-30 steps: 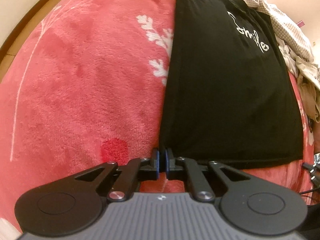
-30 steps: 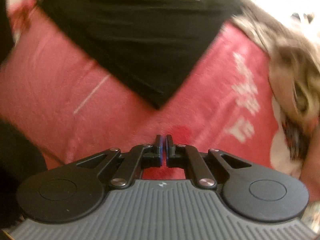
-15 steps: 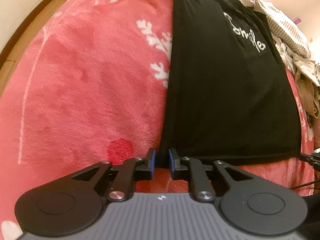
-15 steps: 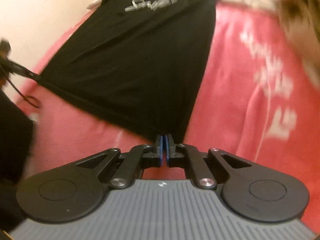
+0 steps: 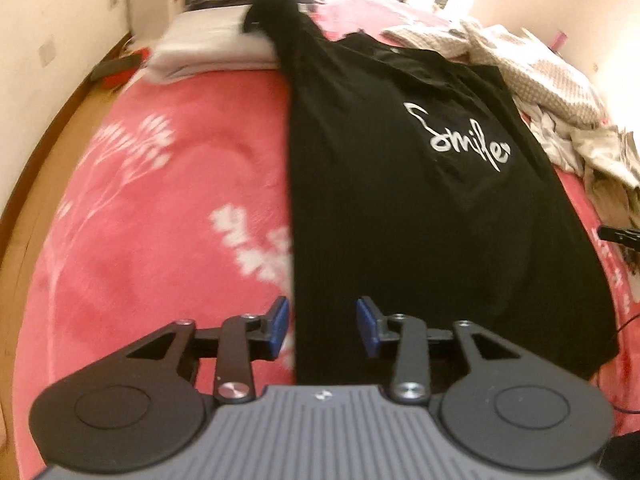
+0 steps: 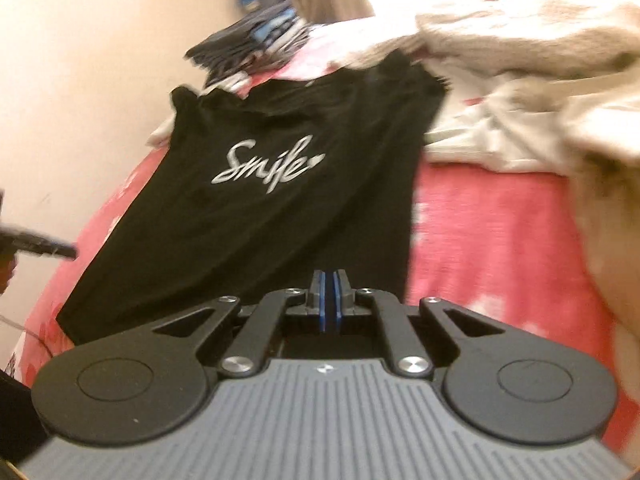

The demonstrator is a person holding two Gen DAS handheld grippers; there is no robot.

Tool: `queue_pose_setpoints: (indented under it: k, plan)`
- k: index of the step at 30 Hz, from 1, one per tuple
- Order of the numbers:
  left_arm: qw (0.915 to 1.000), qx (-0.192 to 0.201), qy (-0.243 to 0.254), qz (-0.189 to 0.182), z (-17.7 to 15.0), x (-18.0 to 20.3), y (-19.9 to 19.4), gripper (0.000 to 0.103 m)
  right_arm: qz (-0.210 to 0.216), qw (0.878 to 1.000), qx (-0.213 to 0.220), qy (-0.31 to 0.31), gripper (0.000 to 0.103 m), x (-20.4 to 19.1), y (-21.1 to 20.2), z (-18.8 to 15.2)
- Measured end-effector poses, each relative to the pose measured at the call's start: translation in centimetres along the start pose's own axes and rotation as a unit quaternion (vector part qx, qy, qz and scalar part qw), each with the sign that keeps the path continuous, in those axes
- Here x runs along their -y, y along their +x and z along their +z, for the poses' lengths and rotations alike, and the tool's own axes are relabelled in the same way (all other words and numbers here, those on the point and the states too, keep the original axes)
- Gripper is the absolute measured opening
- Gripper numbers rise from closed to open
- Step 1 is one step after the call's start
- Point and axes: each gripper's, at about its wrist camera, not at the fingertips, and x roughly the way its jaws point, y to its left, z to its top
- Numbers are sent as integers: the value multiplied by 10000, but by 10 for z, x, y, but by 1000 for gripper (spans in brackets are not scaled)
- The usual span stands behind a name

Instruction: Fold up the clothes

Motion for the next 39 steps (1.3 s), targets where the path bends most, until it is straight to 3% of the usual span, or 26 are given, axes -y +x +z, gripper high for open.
queue_pose_setpoints:
  k: [2, 5, 9, 13, 18, 20, 22, 24, 26, 27, 28, 32, 34, 36, 39]
  plan:
    - [9999, -4, -65, 119, 1, -4, 4, 41, -29, 9998, -220, -4, 5, -3, 10, -8]
    - [9994, -9, -163, 297, 4, -10, 10, 34, -577, 9970, -494, 111, 2, 8, 9, -23]
    - [9981, -16, -294, 535, 7, -18, 19, 30, -1142, 9902, -221, 775, 5, 36, -20, -23]
    - [9874, 403, -386, 1481, 39, -27, -39, 29, -1212, 9887, 251, 849, 5, 39, -46, -3]
    - [9542, 1002, -485, 2776, 84, -40, -125, 30, -757, 9908, 1029, 443, 5, 25, -63, 51]
    - [9337, 1267, -486, 3313, 105, -42, -161, 30, -460, 9892, 1374, 232, 5, 21, -67, 80]
    - [9090, 1596, -508, 3818, 130, -33, -198, 36, -104, 9867, 1624, 63, 5, 21, -67, 107]
    - [8894, 1869, -690, 4115, 152, -23, -228, 40, 177, 9823, 1858, -173, 5, 16, -69, 129]
    - [8818, 2016, -825, 4183, 169, -12, -240, 47, 404, 9783, 2007, -327, 5, 10, -67, 146]
    - [8828, 2055, -872, 4133, 176, -7, -240, 51, 498, 9773, 2029, -337, 5, 5, -66, 155]
    - [8892, 2064, -883, 3986, 181, -4, -234, 54, 609, 9774, 1997, -331, 5, -1, -63, 164]
    - [9317, 1860, -669, 3047, 199, 4, -174, 58, 955, 9797, 1723, -366, 6, -42, -32, 191]
    - [9535, 1804, -385, 2382, 210, 7, -128, 59, 1044, 9828, 1484, -359, 7, -68, -8, 201]
    - [9671, 1856, -167, 1732, 218, 5, -86, 59, 1128, 9861, 1197, -238, 10, -93, 19, 208]
    - [9792, 1859, 20, 817, 224, -6, -23, 59, 1150, 9904, 756, -111, 17, -135, 62, 225]
